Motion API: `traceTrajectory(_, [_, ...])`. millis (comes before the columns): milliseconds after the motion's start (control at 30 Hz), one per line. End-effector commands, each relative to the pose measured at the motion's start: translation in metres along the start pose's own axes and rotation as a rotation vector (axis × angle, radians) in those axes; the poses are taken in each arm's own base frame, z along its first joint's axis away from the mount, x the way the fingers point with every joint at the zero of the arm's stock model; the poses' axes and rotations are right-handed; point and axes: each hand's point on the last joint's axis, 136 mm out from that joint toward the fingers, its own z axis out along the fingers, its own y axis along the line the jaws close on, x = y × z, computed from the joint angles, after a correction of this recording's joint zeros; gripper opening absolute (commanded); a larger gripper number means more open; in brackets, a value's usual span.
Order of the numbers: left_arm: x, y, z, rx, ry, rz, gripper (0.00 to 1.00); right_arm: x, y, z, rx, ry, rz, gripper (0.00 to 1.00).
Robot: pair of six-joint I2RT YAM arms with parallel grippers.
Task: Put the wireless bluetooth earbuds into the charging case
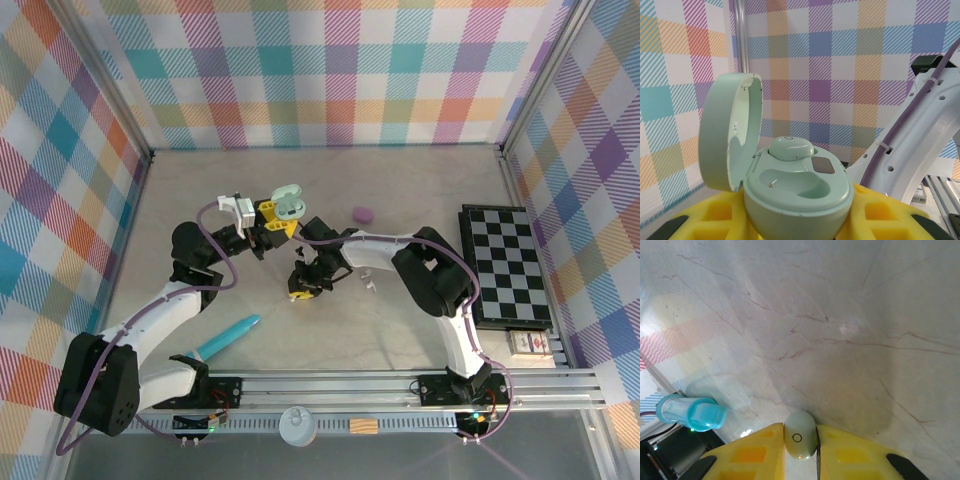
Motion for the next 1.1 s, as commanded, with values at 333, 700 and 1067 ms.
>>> traceTrajectory(333, [-0.006, 0.012, -0.003, -0.084, -0.017, 0.086, 0.31, 0.002, -0.024, -0.133, 0.128, -0.304, 0.000, 0.20])
traceTrajectory(700, [0.008, 0.015, 0.004, -0.121, 0.005, 0.099, 0.31, 0.016, 0.034, -0.261, 0.108, -0.525, -0.157, 0.20])
traceTrajectory(1067, [0.026, 0.018, 0.016, -0.116, 0.029, 0.115, 0.31, 0.019, 0.126, -0.302, 0.035, -0.586, -0.397, 0.21])
